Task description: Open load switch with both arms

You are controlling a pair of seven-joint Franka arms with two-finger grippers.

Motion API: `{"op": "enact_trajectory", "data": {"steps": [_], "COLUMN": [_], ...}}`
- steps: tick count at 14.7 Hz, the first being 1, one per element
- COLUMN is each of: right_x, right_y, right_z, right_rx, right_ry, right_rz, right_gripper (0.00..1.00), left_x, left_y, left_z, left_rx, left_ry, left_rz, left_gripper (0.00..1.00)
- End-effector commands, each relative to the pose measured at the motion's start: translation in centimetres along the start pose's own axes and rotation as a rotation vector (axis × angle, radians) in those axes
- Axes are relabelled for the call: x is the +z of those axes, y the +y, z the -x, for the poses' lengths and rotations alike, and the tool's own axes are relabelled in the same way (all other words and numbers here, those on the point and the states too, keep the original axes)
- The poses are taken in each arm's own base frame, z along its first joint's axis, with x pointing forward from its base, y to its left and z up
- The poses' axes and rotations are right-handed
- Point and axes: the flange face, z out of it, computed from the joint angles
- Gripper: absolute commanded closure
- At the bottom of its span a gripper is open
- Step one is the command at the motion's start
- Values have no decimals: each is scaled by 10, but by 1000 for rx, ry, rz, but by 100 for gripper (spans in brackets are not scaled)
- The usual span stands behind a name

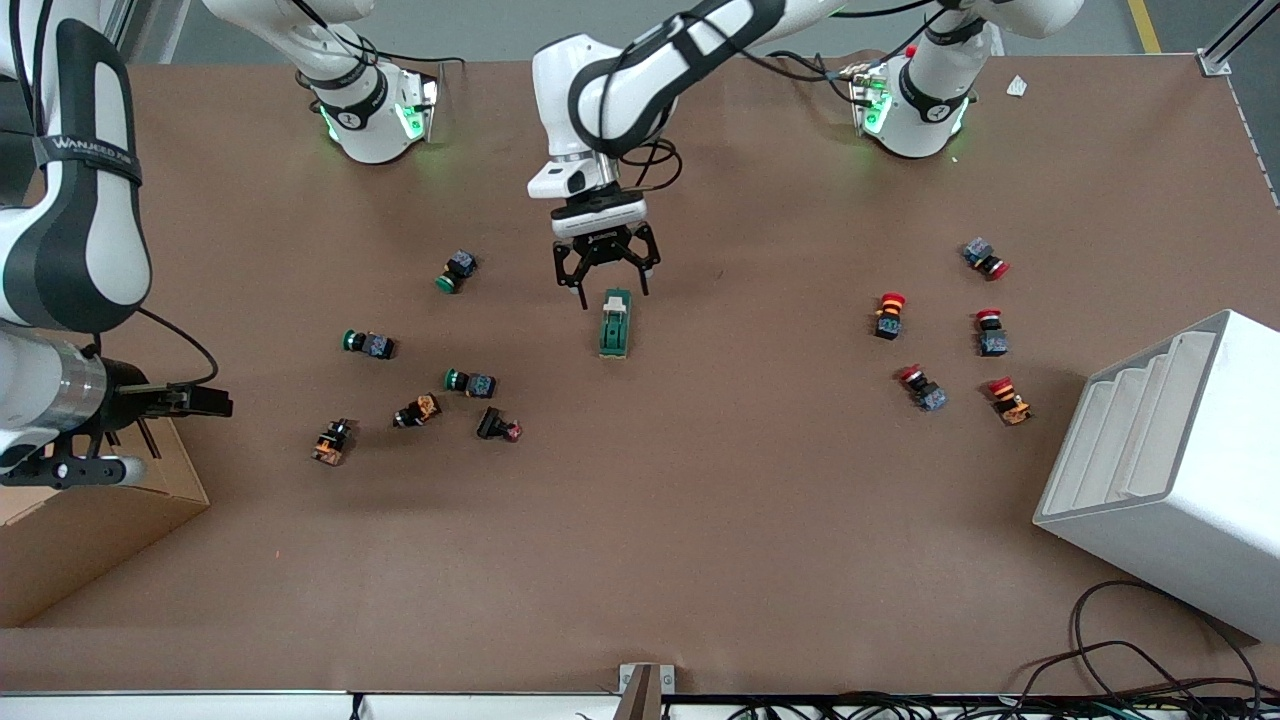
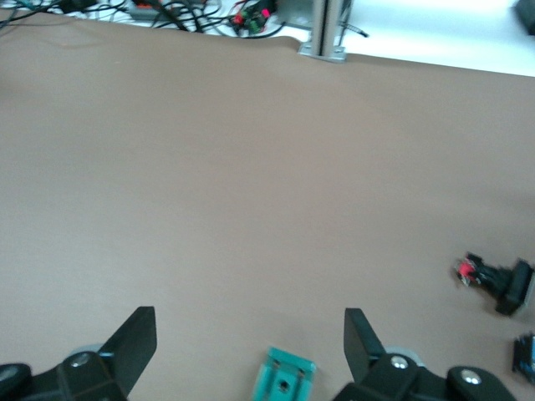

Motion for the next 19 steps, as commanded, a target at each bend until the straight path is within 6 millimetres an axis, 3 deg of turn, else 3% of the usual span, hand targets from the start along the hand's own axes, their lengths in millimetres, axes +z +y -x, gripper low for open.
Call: {"op": "enact_trajectory", "data": {"steps": [1,5,10,13,16,19], "right_x": [-8,-28,-47,-58,-61,-62], "right_y": [1,13,13,15,16,13], "right_z": [15,26,30,31,32,34], "right_rx": [-12,6,-16,-35,-35,-26], "right_ry": [-5,6,40,35,35,25], "right_rz": [15,11,25,28,24,17], "right_gripper": [0,0,0,0,0,0], "left_x": [-21,-34,-32,-20,-25,-33], "left_y": [-29,-93,-182,-233,-299,-352], "left_z": [-80,-206,-320,-365,-411,-432], "left_rx": [-18,-43,82,117,134,208], "left_ry": [-105,-236,-374,-461,-508,-559], "left_rz": [-24,-18,-109,-120,-69,-48], "left_gripper": [1,0,0,0,0,0]}}
